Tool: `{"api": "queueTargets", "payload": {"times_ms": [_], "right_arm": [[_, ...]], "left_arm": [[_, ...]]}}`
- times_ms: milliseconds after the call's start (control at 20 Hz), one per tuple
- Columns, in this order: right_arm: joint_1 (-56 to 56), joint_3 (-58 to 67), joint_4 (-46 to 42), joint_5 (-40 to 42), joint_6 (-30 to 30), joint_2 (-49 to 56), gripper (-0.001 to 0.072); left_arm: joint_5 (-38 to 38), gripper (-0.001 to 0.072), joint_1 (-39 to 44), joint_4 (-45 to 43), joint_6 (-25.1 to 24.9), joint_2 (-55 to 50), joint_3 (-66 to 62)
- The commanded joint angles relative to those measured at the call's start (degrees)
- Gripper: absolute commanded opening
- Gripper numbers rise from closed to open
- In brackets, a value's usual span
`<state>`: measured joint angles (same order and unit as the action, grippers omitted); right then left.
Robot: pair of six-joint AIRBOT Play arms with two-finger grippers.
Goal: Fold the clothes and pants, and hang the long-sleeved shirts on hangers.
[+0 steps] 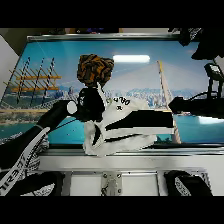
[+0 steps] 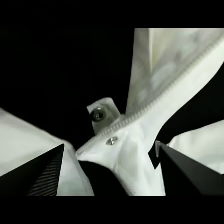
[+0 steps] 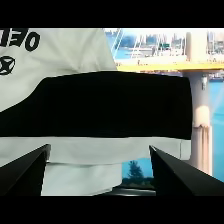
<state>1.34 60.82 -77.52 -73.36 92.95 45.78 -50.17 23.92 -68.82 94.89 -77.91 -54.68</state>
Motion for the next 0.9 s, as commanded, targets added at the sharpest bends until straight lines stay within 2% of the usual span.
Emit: {"api": "queueTargets", "payload": {"times_ms": [0, 150, 250, 300, 350, 400, 600, 700, 850], "right_arm": [[-0.07, -1.03, 0.44, -0.66, 0.02, -0.09, 0.0677], [-0.07, -1.27, 0.44, -0.63, 0.02, -0.04, 0.0677], [-0.07, -1.27, 0.44, -0.55, 0.02, -0.04, 0.0677], [-0.07, -1.27, 0.39, -0.48, 0.02, -0.04, 0.0677], [-0.04, -1.27, 0.39, -0.2, 0.02, -0.07, 0.0677], [-0.02, -1.2, 0.39, 0.52, 0.02, -0.11, 0.0677], [0.76, 4.37, -0.28, 7.06, 0.09, -0.28, 0.0677], [1.46, 8.72, -0.28, 9.97, 1.97, -0.28, 0.0676], [1.38, 11.23, -0.22, 11.15, 3.08, -0.37, 0.0677]], "left_arm": [[-3.45, 0.0622, 0.02, -0.09, -2.19, -7.15, -7.1], [-6.56, 0.0622, 0.39, 0.57, -2.8, -8.74, -9.73], [-7.52, 0.062, 0.5, 3.32, -5.4, -8.52, -9.73], [-8.07, 0.0509, 0.5, 4.59, -5.38, -8.37, -9.73], [-8.11, 0.02, 0.5, 5.29, -5.4, -7.96, -9.73], [-8.09, 0.002, 0.5, 6.45, -5.49, -7.06, -9.79], [-7.69, 0.0016, 2.67, 14.53, -5.86, 0.17, -16.0], [-6.08, 0.0016, 8.15, 14.38, -6.25, 2.86, -20.55], [-5.53, 0.0016, 17.94, 14.34, -6.71, 1.57, -26.23]]}}
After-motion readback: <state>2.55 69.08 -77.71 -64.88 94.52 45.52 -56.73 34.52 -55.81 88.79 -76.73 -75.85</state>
